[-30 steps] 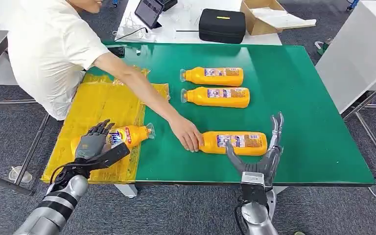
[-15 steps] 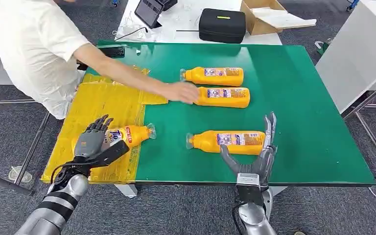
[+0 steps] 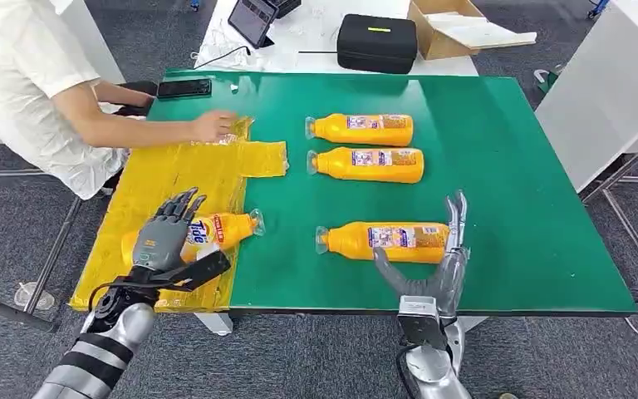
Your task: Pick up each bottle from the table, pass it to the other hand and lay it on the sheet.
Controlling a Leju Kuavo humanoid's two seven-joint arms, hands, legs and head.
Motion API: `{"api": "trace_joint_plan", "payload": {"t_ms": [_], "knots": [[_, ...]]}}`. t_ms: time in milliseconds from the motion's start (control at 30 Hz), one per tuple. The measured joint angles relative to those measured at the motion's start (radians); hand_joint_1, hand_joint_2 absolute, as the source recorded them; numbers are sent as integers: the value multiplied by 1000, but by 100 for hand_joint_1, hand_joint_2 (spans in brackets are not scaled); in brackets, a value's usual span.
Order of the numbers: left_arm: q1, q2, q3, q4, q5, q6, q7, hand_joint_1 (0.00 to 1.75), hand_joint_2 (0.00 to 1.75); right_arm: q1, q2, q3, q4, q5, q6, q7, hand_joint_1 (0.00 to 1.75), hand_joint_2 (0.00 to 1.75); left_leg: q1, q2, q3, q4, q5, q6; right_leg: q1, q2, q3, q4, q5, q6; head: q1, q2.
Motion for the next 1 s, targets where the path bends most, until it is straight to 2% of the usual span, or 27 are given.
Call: {"api": "trace_joint_plan", "payload": {"t_ms": [67, 167, 233, 300, 367, 433, 533, 733, 1000], "knots": [[6, 3, -8, -20, 4, 0, -10, 0, 175, -1, -3, 0, 2, 34, 0, 0, 0, 175, 0, 0, 0, 0, 0, 0, 0, 0, 0, 0, 0, 0, 0, 0], [44, 2, -20, -97, 45, 41, -40, 0, 175, -29, -25, -5, 99, 286, 0, 38, 0, 175, 0, 1, 1, 0, 0, 0, 0, 0, 0, 0, 0, 0, 0, 0], [104, -34, -20, -174, 64, 171, -49, 0, 175, -43, -52, -36, 173, 544, 0, 113, 0, 175, -1, 0, 0, 0, 0, 0, -1, 0, 0, 0, 0, 0, 0, 0], [170, -92, -27, -242, 33, 347, -34, 0, 175, -57, -85, -80, 237, 682, 0, 148, 0, 175, -3, -4, -1, 0, -1, 2, -3, -3, 1, -1, -1, 1, 0, 0], [217, -130, -43, -282, 34, 446, -26, 0, 175, -72, -114, -116, 278, 705, 0, 163, 0, 175, -3, -6, -3, 0, -1, 3, -4, -4, 0, -1, -1, 2, 1, 0], [257, -159, -44, -329, 131, 477, -31, 0, 175, -81, -146, -130, 303, 736, 4, 207, 0, 175, -6, -6, -2, 0, -2, 4, -5, -4, 0, -1, -1, 2, 0, 0], [313, -202, -39, -411, 420, 391, -34, 0, 175, -62, -194, -139, 305, 764, 34, 287, 0, 175, -6, -6, -2, 0, -2, 5, -5, -4, 0, -1, -2, 4, 0, 0], [359, -248, -36, -491, 565, 326, -57, 0, 175, -47, -251, -143, 309, 797, 39, 330, 0, 175, -6, -6, -2, 0, -2, 5, -5, -4, 0, -1, -2, 4, 0, 0], [368, -262, -32, -499, 651, 307, -86, 0, 175, -70, -290, -125, 349, 850, 44, 373, 0, 175, -6, -6, -2, 0, -2, 5, -5, -4, 0, -1, -2, 4, 0, 0]]}}
